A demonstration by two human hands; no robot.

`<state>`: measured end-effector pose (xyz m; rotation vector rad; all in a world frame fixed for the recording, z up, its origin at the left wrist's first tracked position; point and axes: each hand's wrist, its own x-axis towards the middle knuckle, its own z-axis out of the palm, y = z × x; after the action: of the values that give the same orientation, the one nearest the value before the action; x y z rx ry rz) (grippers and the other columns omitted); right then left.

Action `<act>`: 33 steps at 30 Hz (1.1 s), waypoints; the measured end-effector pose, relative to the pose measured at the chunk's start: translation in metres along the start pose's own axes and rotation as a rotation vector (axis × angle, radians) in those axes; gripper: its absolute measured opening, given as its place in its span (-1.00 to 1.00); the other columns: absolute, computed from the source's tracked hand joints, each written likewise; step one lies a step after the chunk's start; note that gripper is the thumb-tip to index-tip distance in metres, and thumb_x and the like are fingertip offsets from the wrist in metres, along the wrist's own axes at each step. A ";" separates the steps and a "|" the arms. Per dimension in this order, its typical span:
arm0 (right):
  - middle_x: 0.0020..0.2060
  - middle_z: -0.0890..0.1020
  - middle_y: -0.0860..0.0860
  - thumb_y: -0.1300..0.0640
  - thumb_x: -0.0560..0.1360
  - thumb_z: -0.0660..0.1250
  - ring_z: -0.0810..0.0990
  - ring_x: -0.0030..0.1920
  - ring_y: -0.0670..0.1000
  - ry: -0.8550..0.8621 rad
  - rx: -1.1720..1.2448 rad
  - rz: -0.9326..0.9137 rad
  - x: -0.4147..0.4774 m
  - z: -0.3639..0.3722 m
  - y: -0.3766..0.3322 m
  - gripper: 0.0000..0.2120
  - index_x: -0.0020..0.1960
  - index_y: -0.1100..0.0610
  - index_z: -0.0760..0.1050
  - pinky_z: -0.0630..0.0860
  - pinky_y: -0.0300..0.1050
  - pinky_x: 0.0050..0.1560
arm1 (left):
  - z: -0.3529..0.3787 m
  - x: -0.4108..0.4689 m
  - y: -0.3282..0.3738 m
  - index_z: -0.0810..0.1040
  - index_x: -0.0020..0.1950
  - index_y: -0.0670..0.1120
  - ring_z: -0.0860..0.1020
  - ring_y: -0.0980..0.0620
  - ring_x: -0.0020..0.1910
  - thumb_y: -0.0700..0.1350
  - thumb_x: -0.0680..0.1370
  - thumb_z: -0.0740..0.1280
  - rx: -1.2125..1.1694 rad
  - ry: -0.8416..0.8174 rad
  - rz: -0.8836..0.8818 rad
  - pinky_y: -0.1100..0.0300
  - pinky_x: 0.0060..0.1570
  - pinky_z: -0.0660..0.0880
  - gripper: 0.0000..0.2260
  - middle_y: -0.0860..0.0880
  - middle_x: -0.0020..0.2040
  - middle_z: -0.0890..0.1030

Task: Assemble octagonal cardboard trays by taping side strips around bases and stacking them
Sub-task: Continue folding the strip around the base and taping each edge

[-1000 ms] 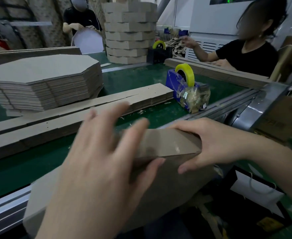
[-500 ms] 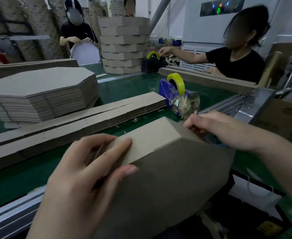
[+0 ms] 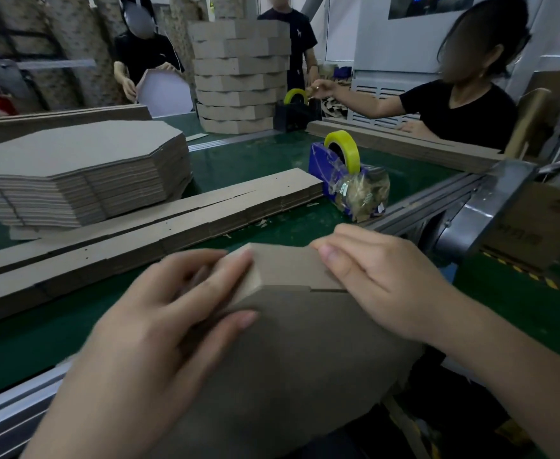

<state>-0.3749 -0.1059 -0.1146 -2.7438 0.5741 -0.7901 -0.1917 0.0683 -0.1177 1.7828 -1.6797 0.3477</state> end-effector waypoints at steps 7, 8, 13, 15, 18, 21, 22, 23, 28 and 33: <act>-0.09 0.65 -0.17 -0.10 0.52 0.18 0.59 -0.02 -0.17 -0.023 0.347 0.136 0.007 -0.003 0.006 -0.67 0.08 0.03 0.63 0.47 -0.21 0.00 | -0.001 0.021 0.029 0.63 0.19 0.05 0.52 -0.14 0.01 0.11 0.56 0.15 0.015 -0.071 0.054 -0.01 -0.08 0.51 -0.65 -0.09 0.10 0.53; -0.11 0.67 -0.12 -0.10 0.51 0.19 0.60 -0.04 -0.14 -0.028 0.431 0.187 0.007 -0.005 0.011 -0.67 0.04 0.05 0.64 0.47 -0.20 -0.02 | -0.001 0.019 0.027 0.63 0.19 0.05 0.52 -0.14 0.01 0.10 0.56 0.16 0.024 -0.043 0.055 0.02 -0.06 0.48 -0.65 -0.09 0.11 0.53; -0.18 0.63 0.05 -0.06 0.50 0.21 0.57 -0.10 0.04 0.066 0.584 0.212 0.010 0.000 0.018 -0.71 -0.10 0.11 0.61 0.44 -0.14 -0.07 | 0.002 0.013 0.022 0.61 0.20 0.07 0.53 -0.09 0.02 0.10 0.55 0.19 -0.011 0.052 0.019 0.17 -0.03 0.38 -0.68 -0.06 0.12 0.54; -0.23 0.61 0.12 -0.01 0.51 0.21 0.54 -0.16 0.08 0.113 0.562 0.174 0.013 0.007 0.015 -0.69 -0.14 0.19 0.60 0.42 -0.12 -0.12 | 0.000 0.010 0.018 0.59 0.21 0.08 0.53 -0.08 0.00 0.10 0.55 0.19 -0.023 0.034 0.013 0.20 -0.03 0.37 -0.68 -0.04 0.12 0.53; -0.28 0.58 0.16 0.05 0.52 0.20 0.51 -0.22 0.08 0.145 0.534 0.111 0.019 0.015 0.009 -0.65 -0.18 0.30 0.59 0.38 -0.13 -0.17 | -0.009 0.009 0.008 0.57 0.24 0.16 0.53 -0.01 0.00 0.13 0.54 0.19 -0.017 -0.022 0.021 0.29 -0.05 0.35 -0.68 0.02 0.13 0.52; -0.31 0.56 0.16 0.09 0.53 0.20 0.50 -0.25 0.07 0.166 0.497 0.065 0.023 0.019 0.004 -0.66 -0.21 0.32 0.59 0.39 -0.06 -0.18 | -0.014 0.018 0.009 0.59 0.23 0.17 0.54 0.00 0.04 0.14 0.53 0.18 0.035 -0.103 0.063 0.19 0.01 0.45 -0.67 0.04 0.13 0.55; -0.32 0.55 0.14 0.10 0.53 0.21 0.50 -0.26 0.06 0.176 0.477 0.046 0.024 0.020 0.003 -0.68 -0.22 0.31 0.59 0.39 -0.05 -0.19 | -0.011 0.023 0.013 0.60 0.22 0.16 0.56 -0.04 0.03 0.15 0.54 0.17 0.077 -0.125 0.096 0.09 0.01 0.50 -0.66 0.02 0.11 0.57; -0.33 0.55 0.10 0.11 0.52 0.22 0.50 -0.27 0.04 0.183 0.459 0.027 0.025 0.020 0.001 -0.70 -0.22 0.29 0.59 0.39 -0.06 -0.20 | -0.009 0.027 0.017 0.61 0.21 0.15 0.57 -0.07 0.01 0.15 0.54 0.16 0.123 -0.146 0.120 0.04 -0.02 0.52 -0.66 0.01 0.08 0.59; -0.28 0.56 -0.12 0.10 0.49 0.28 0.53 -0.21 -0.15 0.058 0.531 0.050 0.027 0.015 0.007 -0.78 -0.12 0.20 0.65 0.39 -0.28 -0.12 | -0.004 0.035 0.025 0.62 0.16 0.21 0.60 -0.03 -0.13 0.17 0.53 0.13 0.216 -0.169 0.112 0.15 -0.30 0.46 -0.66 0.05 -0.02 0.60; -0.24 0.57 -0.12 0.07 0.49 0.28 0.55 -0.15 -0.12 -0.016 0.570 0.067 0.029 0.014 0.016 -0.75 -0.02 0.18 0.66 0.41 -0.26 -0.07 | 0.001 0.035 0.024 0.64 0.13 0.22 0.60 -0.05 -0.13 0.18 0.52 0.14 0.222 -0.148 0.069 0.08 -0.32 0.51 -0.67 0.05 -0.04 0.61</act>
<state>-0.3494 -0.1309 -0.1182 -2.1959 0.3630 -0.7707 -0.2096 0.0406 -0.0907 1.9553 -1.8710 0.4582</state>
